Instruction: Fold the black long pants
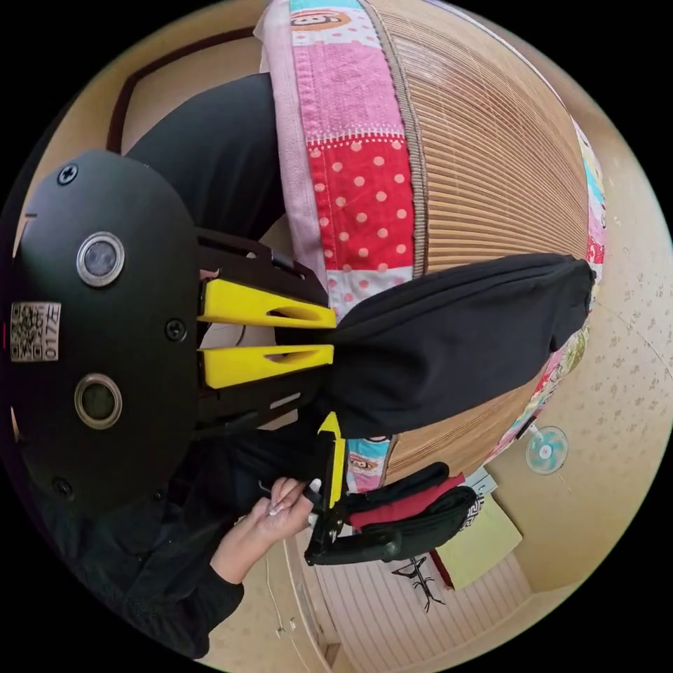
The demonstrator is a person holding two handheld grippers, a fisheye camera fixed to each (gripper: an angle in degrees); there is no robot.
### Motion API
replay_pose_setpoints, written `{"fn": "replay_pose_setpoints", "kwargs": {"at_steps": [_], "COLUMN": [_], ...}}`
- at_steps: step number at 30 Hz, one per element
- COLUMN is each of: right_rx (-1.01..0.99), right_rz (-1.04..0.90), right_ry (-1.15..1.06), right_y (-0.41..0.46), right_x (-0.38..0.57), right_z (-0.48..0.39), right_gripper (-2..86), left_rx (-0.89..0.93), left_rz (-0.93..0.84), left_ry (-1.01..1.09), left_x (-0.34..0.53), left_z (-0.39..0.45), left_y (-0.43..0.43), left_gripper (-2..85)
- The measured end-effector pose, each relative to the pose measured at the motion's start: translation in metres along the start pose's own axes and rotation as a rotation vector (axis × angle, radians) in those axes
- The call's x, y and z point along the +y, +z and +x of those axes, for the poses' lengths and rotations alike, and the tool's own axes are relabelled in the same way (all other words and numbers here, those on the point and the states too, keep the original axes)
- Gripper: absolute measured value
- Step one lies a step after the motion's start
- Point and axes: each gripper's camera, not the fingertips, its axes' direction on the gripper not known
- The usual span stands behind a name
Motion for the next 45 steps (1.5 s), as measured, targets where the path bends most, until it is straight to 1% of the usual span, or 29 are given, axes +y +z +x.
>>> {"fn": "replay_pose_setpoints", "kwargs": {"at_steps": [1, 2, 3, 4, 5, 6, 8, 10, 12, 14, 17, 18, 20, 22, 24, 26, 27, 30, 31, 33, 35, 36, 37, 38, 40, 43, 45], "right_rx": [-0.112, -0.197, -0.226, -0.259, -0.272, -0.272, -0.212, -0.159, -0.129, -0.106, -0.078, -0.089, -0.184, -0.264, -0.300, -0.300, -0.297, -0.281, -0.270, -0.244, -0.207, -0.198, -0.185, -0.177, -0.180, -0.207, -0.188], "right_rz": [0.006, 0.046, 0.078, 0.154, 0.246, 0.301, 0.500, 0.578, 0.556, 0.457, 0.368, 0.349, 0.291, 0.296, 0.316, 0.325, 0.323, 0.291, 0.276, 0.260, 0.236, 0.229, 0.219, 0.208, 0.204, 0.191, 0.179], "right_ry": [-0.039, -0.086, -0.103, -0.125, -0.121, -0.108, -0.026, 0.072, 0.128, 0.129, 0.172, 0.195, 0.300, 0.349, 0.366, 0.349, 0.341, 0.305, 0.289, 0.262, 0.233, 0.228, 0.216, 0.202, 0.197, 0.166, 0.140], "right_y": [-0.026, -0.060, -0.079, -0.120, -0.162, -0.183, -0.253, -0.282, -0.287, -0.261, -0.210, -0.200, -0.169, -0.160, -0.161, -0.166, -0.168, -0.173, -0.176, -0.181, -0.188, -0.190, -0.192, -0.195, -0.196, -0.191, -0.187], "right_x": [-0.004, -0.011, -0.016, -0.031, -0.050, -0.060, -0.091, -0.104, -0.109, -0.102, -0.077, -0.073, -0.060, -0.051, -0.044, -0.038, -0.037, -0.031, -0.028, -0.025, -0.020, -0.020, -0.017, -0.015, -0.006, 0.010, 0.019], "right_z": [-0.002, -0.006, -0.008, -0.013, -0.016, -0.017, -0.014, -0.002, 0.012, 0.030, 0.063, 0.072, 0.108, 0.124, 0.129, 0.124, 0.121, 0.112, 0.109, 0.105, 0.100, 0.099, 0.098, 0.096, 0.095, 0.093, 0.089], "right_gripper": [3.7, 3.6, 3.6, 3.7, 3.9, 3.9, 4.7, 6.0, 8.1, 10.2, 11.3, 11.4, 11.8, 11.8, 11.6, 11.5, 11.4, 11.4, 11.4, 11.3, 11.3, 11.3, 11.3, 11.3, 11.3, 11.3, 11.3], "left_rx": [0.092, 0.129, 0.178, 0.188, 0.179, 0.156, 0.175, 0.212, 0.196, 0.209, 0.318, 0.353, 0.404, 0.472, 0.470, 0.370, 0.297, 0.249, 0.225, 0.177, 0.123, 0.113, 0.113, 0.113, 0.173, 0.267, 0.282], "left_rz": [0.026, 0.041, 0.091, 0.150, 0.177, 0.221, 0.243, 0.220, 0.217, 0.208, 0.159, 0.137, 0.113, 0.108, 0.111, 0.123, 0.157, 0.245, 0.260, 0.252, 0.213, 0.165, 0.108, 0.090, 0.097, 0.024, 0.010], "left_ry": [0.040, 0.068, 0.129, 0.155, 0.150, 0.123, 0.078, -0.039, -0.139, -0.191, -0.230, -0.271, -0.334, -0.371, -0.357, -0.316, -0.277, -0.204, -0.212, -0.225, -0.227, -0.223, -0.240, -0.254, -0.265, -0.183, -0.125], "left_x": [-0.008, -0.014, -0.034, -0.059, -0.074, -0.105, -0.152, -0.192, -0.192, -0.174, -0.137, -0.123, -0.109, -0.103, -0.108, -0.119, -0.126, -0.145, -0.152, -0.164, -0.175, -0.182, -0.187, -0.187, -0.176, -0.149, -0.119], "left_z": [0.009, 0.015, 0.025, 0.031, 0.031, 0.028, 0.014, -0.023, -0.053, -0.077, -0.109, -0.123, -0.141, -0.150, -0.146, -0.132, -0.119, -0.086, -0.078, -0.069, -0.065, -0.066, -0.071, -0.074, -0.090, -0.101, -0.101], "left_y": [-0.020, -0.033, -0.065, -0.101, -0.117, -0.143, -0.165, -0.168, -0.159, -0.138, -0.087, -0.065, -0.037, -0.013, -0.004, -0.003, -0.005, -0.004, -0.001, 0.008, 0.023, 0.038, 0.053, 0.059, 0.062, 0.065, 0.061], "left_gripper": [4.5, 4.5, 4.6, 4.7, 4.9, 5.3, 7.5, 13.0, 15.7, 16.0, 16.0, 16.1, 16.3, 16.6, 16.9, 18.1, 18.3, 17.8, 17.4, 16.9, 16.0, 14.2, 11.6, 9.9, 6.7, 5.8, 5.6]}}
